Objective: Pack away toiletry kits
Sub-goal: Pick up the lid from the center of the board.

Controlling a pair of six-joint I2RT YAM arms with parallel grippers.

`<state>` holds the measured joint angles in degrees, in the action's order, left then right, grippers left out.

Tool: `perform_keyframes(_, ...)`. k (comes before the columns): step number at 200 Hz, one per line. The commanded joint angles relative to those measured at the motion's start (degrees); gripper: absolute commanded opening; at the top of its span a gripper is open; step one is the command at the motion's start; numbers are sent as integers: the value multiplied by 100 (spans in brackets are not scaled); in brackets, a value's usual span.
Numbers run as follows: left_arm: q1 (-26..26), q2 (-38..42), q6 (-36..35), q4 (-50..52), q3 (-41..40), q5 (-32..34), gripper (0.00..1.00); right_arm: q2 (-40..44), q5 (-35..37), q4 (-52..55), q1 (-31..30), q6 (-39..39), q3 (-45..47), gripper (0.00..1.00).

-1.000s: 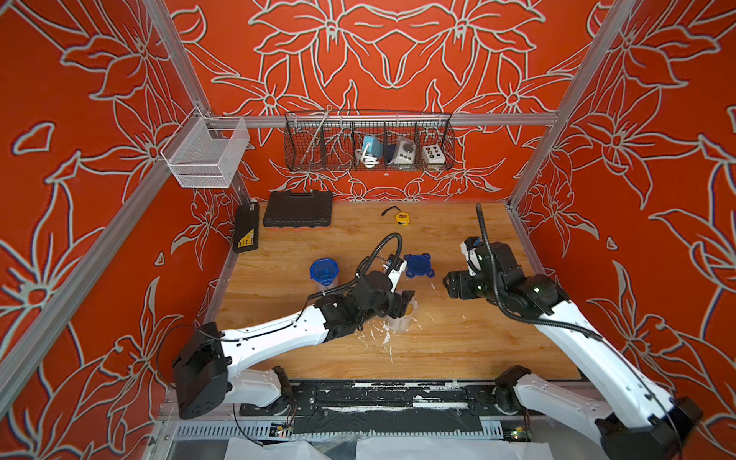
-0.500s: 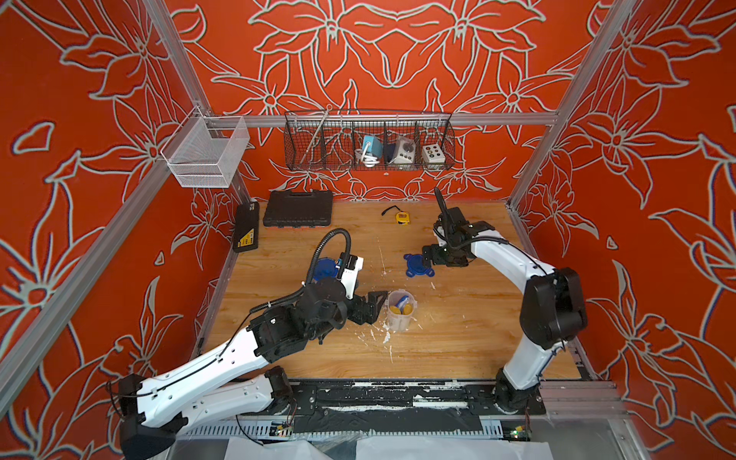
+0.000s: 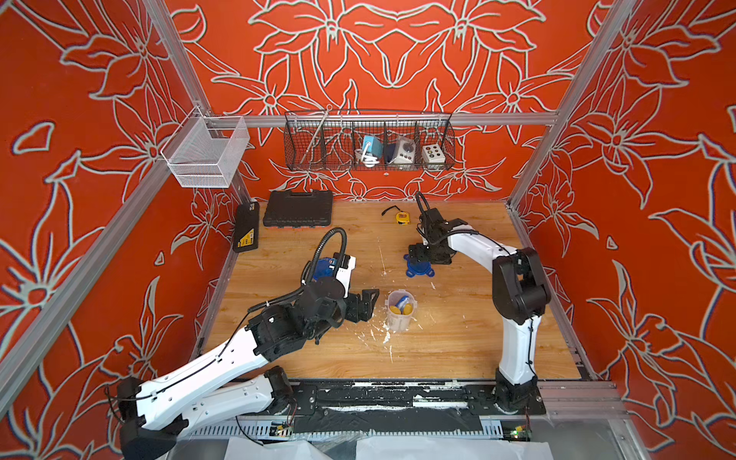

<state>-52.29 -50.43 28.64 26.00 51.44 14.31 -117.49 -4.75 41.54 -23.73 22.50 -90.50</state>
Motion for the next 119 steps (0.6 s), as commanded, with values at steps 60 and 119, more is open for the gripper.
perform_keyframes(60, 504, -106, -233, -243, 11, -402, 87, -759, 850, 631, -136, 115, -726, 98)
perform_keyframes(119, 685, -185, -378, -341, -34, -561, 87, -961, 597, 521, -270, 97, -734, 98)
